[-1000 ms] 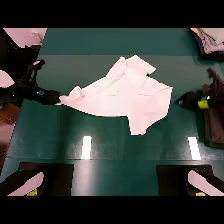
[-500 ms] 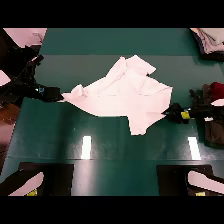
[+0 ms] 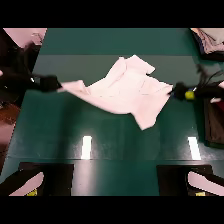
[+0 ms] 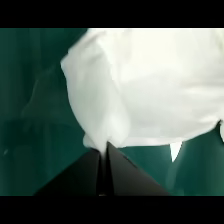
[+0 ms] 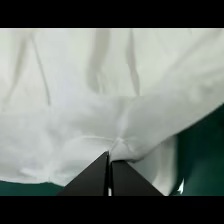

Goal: Fold the shirts.

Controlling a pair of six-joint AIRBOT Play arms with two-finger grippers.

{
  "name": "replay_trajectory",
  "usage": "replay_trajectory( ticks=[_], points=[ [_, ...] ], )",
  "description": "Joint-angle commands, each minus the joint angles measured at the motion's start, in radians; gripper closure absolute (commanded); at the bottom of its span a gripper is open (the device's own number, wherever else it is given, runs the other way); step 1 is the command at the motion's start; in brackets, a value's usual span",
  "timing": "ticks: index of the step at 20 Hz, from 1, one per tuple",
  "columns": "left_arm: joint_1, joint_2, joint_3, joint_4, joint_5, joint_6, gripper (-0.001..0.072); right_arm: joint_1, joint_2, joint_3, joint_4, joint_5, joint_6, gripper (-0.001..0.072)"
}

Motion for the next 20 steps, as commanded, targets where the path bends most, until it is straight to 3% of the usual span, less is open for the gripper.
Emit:
replay_trajectory(
  ticks=[1,4,9,17,20],
  points=[
    [0.001,0.034,0.236,-0.026,0.192,-0.053,0.0682,-0.002,0.128,0.268,-0.001,-0.068,0.000,0.0699],
    [0.001,0.086,0.468,-0.023,0.282,-0.043,0.0681,-0.038,0.220,0.509,-0.027,-0.151,0.000,0.0698],
    [0.001,0.180,0.702,-0.015,0.287,-0.008,0.0682,-0.121,0.354,0.738,-0.161,-0.166,0.000,0.0699],
    [0.001,0.294,0.826,-0.089,0.271,-0.009,0.0681,-0.402,0.534,0.802,-0.180,-0.108,0.000,0.0700],
    [0.001,0.294,0.818,-0.143,0.171,-0.011,0.0682,-0.488,0.549,0.802,-0.176,-0.041,0.004,0.0701]
  ],
)
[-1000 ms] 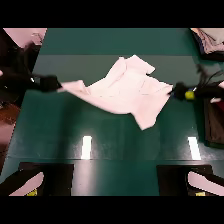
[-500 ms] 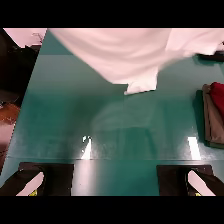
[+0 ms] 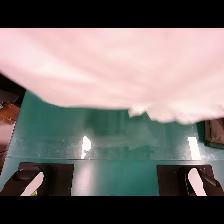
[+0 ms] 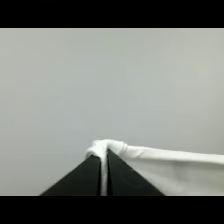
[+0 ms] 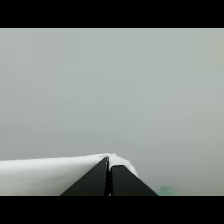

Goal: Fold the shirts.

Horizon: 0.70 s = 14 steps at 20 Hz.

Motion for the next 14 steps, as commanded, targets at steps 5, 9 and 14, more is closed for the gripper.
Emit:
replay_trajectory(
  ticks=[5,9,14],
  points=[
    [0.001,-0.093,-0.181,0.109,-0.344,-0.079,0.0683,-0.076,-0.150,0.005,0.097,0.336,0.082,0.0702],
    [0.001,-0.256,-0.477,0.127,-0.391,-0.080,0.0682,0.102,-0.446,0.005,0.043,0.604,0.184,0.0701],
    [0.001,-0.531,-0.679,0.127,-0.321,-0.060,0.0682,0.364,-0.848,0.005,-0.239,0.680,0.211,0.0701]
  ],
)
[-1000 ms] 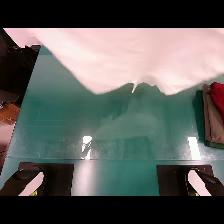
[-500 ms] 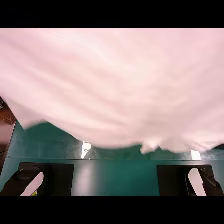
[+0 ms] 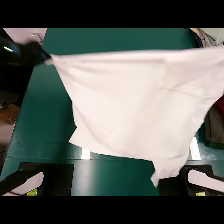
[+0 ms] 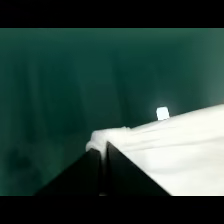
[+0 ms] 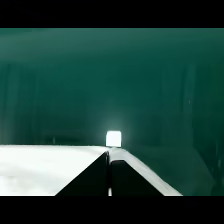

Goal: Fold the shirts.

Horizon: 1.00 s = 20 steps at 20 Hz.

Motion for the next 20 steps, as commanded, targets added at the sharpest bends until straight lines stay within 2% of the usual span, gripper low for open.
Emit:
replay_trajectory(
  ticks=[1,6,8,10,12,16,20],
  points=[
    [0.000,-0.204,-0.102,-0.009,0.079,0.018,0.0682,0.156,-0.266,0.001,-0.177,0.022,0.028,0.0701],
    [0.000,-0.352,-0.101,-0.179,0.426,0.167,0.0682,0.206,-0.412,0.001,-0.180,-0.321,0.028,0.0701],
    [0.000,-0.360,-0.100,-0.234,0.531,0.229,0.0682,0.202,-0.407,0.001,-0.182,-0.427,0.028,0.0701],
    [0.000,-0.360,-0.100,-0.248,0.584,0.248,0.0682,0.188,-0.391,0.001,-0.182,-0.494,0.028,0.0701],
    [-0.001,-0.360,-0.100,-0.246,0.581,0.265,0.0682,0.180,-0.377,0.001,-0.192,-0.505,0.023,0.0701],
    [-0.001,-0.365,-0.101,-0.246,0.457,0.336,0.0682,0.184,-0.368,-0.028,-0.325,-0.341,0.012,0.0702],
    [0.000,-0.400,-0.150,-0.246,0.399,0.343,0.0682,0.192,-0.297,-0.241,-0.358,-0.346,0.009,0.0701]
  ],
)
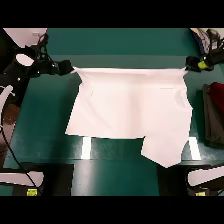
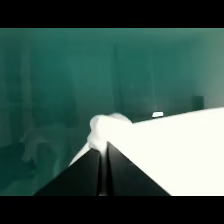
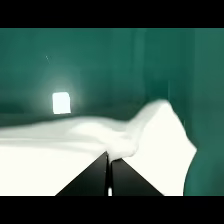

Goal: Fold the shirts.

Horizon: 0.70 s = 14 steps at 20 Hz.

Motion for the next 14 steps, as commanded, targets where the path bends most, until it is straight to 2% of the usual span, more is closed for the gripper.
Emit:
replay_trajectory(
  ticks=[1,5,6,7,8,9,10,14],
  points=[
    [0.000,-0.031,-0.045,-0.004,-0.046,0.023,0.0681,0.003,0.057,-0.174,-0.045,0.006,-0.003,0.0701],
    [0.000,-0.074,-0.079,-0.007,-0.102,0.009,0.0679,0.003,0.117,-0.364,-0.043,-0.055,-0.002,0.0697],
    [0.000,-0.074,-0.079,-0.007,-0.109,0.001,0.0473,0.003,0.131,-0.392,-0.042,-0.072,-0.001,0.0697],
    [0.000,-0.073,-0.079,-0.008,-0.111,-0.008,0.0120,0.003,0.143,-0.410,-0.042,-0.084,0.019,0.0688],
    [0.001,-0.073,-0.075,-0.007,-0.119,-0.034,-0.0006,0.003,0.154,-0.414,-0.039,-0.088,0.029,0.0541],
    [0.008,-0.070,-0.074,-0.008,-0.132,-0.051,0.0000,0.001,0.162,-0.408,-0.021,-0.082,0.027,0.0342],
    [0.019,-0.065,-0.069,-0.007,-0.154,-0.060,0.0000,-0.009,0.171,-0.391,0.011,-0.062,0.023,0.0287],
    [0.126,0.016,-0.056,0.005,-0.353,-0.018,0.0001,-0.094,0.269,-0.354,0.097,0.079,-0.059,0.0287]
  ],
)
